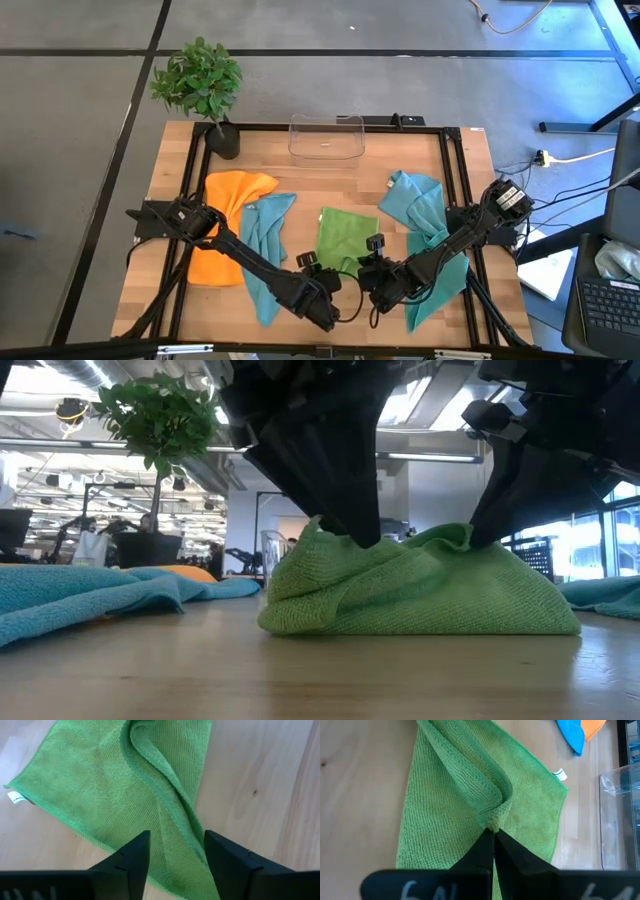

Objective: Fold microfiber towels
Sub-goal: Fold the green microfiber towel

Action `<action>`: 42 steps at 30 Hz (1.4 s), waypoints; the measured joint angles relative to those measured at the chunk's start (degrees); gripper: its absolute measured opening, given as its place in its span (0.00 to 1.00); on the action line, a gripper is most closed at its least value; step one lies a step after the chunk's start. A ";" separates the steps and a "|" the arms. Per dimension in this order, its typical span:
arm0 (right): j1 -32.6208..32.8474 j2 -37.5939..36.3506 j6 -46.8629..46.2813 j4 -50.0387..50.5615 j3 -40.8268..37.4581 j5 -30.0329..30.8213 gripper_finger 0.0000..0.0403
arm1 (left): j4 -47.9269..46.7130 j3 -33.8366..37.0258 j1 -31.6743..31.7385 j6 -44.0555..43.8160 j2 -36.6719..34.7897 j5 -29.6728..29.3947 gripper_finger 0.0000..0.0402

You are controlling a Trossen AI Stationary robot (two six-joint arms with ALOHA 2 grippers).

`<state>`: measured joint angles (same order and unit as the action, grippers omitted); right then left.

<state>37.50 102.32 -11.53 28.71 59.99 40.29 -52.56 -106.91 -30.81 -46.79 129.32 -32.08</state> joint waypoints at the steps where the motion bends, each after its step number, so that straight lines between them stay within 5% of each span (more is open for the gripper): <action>1: 0.00 0.00 0.00 0.04 0.00 0.00 0.02 | 0.33 0.00 0.00 -0.86 0.00 0.00 0.47; 9: 0.00 0.00 -0.02 0.44 0.00 -0.02 0.02 | 2.21 0.02 0.04 -2.60 0.00 2.10 0.56; 29: 0.01 0.04 -0.56 1.55 0.00 -1.01 0.02 | -0.99 0.15 1.59 -2.21 3.17 4.31 0.55; 36: 0.33 0.04 -2.20 2.80 0.00 -1.65 0.02 | -3.57 0.15 1.25 -2.32 3.17 3.52 0.47; 42: 0.33 0.04 -3.23 3.71 0.00 -4.00 0.02 | -6.55 0.15 1.11 -2.38 3.06 2.65 0.30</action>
<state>37.82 102.37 -14.76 32.42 59.99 36.29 -59.10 -106.76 -29.69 -49.17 132.38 -29.42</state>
